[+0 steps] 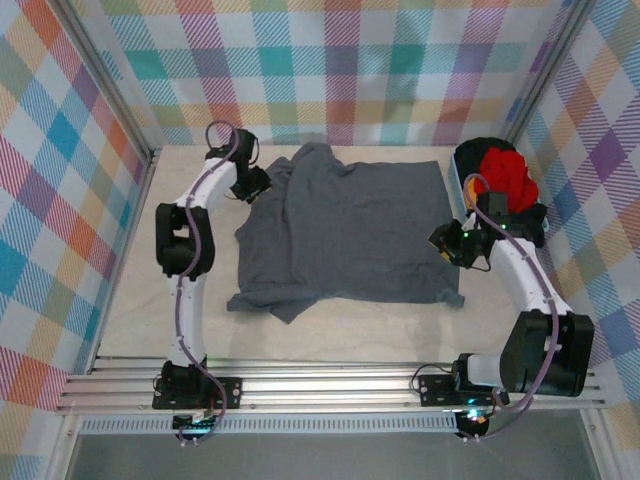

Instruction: Fold and stack the t-shirts

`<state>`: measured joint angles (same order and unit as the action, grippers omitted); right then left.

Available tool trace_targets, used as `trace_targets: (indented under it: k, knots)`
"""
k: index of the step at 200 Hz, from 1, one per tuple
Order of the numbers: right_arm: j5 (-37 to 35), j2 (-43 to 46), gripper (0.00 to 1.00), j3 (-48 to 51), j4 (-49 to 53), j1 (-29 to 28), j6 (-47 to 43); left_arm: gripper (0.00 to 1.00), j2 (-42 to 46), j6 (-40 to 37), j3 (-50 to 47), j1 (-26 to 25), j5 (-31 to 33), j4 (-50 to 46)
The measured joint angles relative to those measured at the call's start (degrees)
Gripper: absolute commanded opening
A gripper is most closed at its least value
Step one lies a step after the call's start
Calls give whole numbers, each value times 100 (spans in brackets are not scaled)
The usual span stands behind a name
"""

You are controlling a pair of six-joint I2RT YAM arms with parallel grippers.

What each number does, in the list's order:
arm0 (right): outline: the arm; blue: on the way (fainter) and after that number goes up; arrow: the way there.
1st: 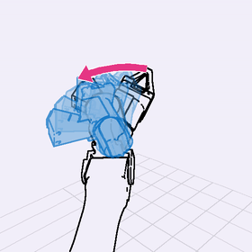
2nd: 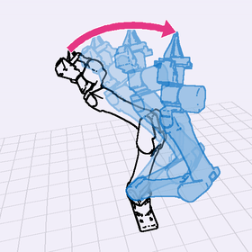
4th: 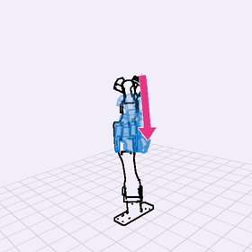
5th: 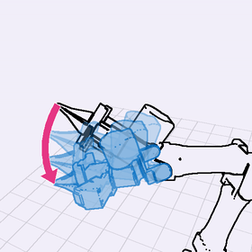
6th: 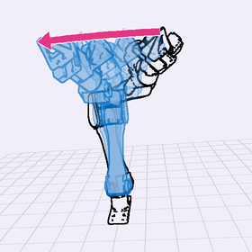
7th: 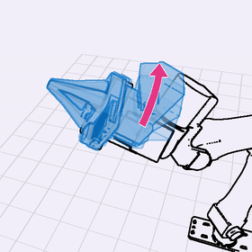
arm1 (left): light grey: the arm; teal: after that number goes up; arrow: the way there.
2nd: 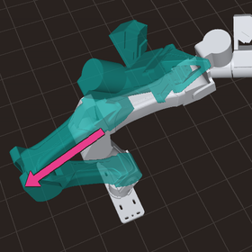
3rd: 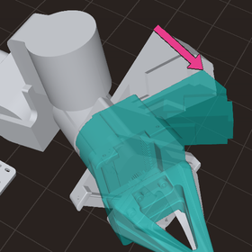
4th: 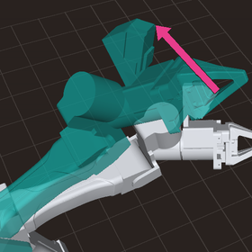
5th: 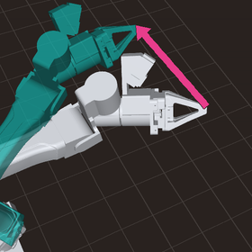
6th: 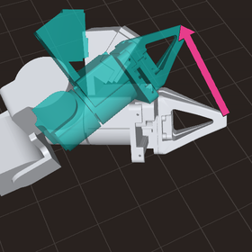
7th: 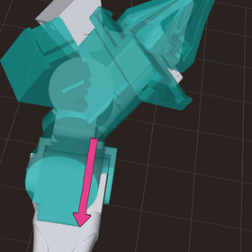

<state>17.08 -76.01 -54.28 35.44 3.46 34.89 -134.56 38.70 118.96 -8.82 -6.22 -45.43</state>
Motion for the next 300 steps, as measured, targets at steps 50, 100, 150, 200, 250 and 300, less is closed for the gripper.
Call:
trace_targets:
  k: [50,100,150,200,250,300]
  knots:
    - [-9,-804,36,-337,-76,-463,-94,32,-802,223,702,164,-175,-385]
    - [-55,-1075,36,-599,-72,-732,-151,30,-398,533,-162,1032,-623,20]
    - [-197,-1191,36,-664,-46,-951,-151,33,-341,516,-170,1963,-584,44]
    - [-435,-1749,32,-1154,-24,-1325,-98,39,214,358,-693,1593,-514,-33]
    - [-1211,-1292,36,-728,195,-1582,365,51,2896,208,-3429,997,-369,63]
    - [-1189,785,44,1189,363,-1585,1794,65,5816,846,-7047,1008,-216,-107]
